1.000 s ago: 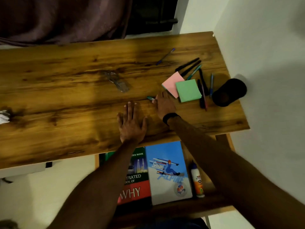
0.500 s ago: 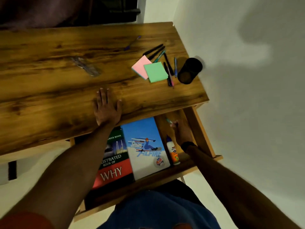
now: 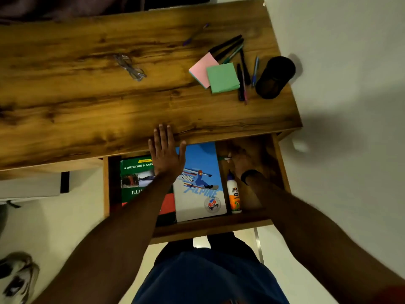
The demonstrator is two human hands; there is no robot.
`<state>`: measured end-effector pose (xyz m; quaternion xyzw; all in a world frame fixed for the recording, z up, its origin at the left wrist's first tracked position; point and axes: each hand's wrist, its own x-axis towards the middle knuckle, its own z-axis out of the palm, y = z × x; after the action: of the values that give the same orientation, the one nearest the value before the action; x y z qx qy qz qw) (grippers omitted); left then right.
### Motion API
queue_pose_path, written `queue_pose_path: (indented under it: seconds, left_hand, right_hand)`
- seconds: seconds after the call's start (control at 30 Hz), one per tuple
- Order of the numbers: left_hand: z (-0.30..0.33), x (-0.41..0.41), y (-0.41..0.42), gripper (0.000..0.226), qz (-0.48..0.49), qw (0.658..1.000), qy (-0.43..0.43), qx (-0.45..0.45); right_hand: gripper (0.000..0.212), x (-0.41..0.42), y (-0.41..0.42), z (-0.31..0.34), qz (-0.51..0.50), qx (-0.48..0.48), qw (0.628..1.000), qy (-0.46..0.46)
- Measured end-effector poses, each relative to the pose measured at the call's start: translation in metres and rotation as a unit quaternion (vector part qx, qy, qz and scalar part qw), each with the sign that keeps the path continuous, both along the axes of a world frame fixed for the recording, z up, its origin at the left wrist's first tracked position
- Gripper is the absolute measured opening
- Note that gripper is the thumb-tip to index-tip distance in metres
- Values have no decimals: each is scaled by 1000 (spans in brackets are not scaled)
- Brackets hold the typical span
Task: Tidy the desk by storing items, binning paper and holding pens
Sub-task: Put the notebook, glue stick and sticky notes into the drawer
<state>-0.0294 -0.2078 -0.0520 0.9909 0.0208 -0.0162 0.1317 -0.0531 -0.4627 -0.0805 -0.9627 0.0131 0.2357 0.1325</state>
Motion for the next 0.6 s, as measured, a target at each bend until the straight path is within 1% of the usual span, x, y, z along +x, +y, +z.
queue_pose_path:
  seconds: [0.03, 0.1, 0.27, 0.43, 0.53, 0.6]
  left_hand:
    - [0, -5, -1, 74, -5, 1000, 4, 2]
    - [0, -13, -3, 78, -11, 1000, 10, 11]
    - [3, -18, -8, 83, -7, 999, 31, 7]
    - [6, -17, -10, 88, -7, 999, 41, 3]
    - [7, -17, -9, 89, -12, 999, 50, 8]
    - [7, -16, -8, 90, -15, 998, 55, 9]
  right_hand:
    - [35, 0, -1, -1, 27, -21, 999, 4]
    - [38, 1, -4, -1, 50, -29, 998, -3]
    - [39, 5, -15, 3, 41, 32, 998, -25]
    - [35, 8, -19, 3, 48, 42, 998, -29]
    - [29, 4, -19, 3, 2, 97, 994, -43]
    - [30, 2, -17, 5, -79, 148, 984, -63]
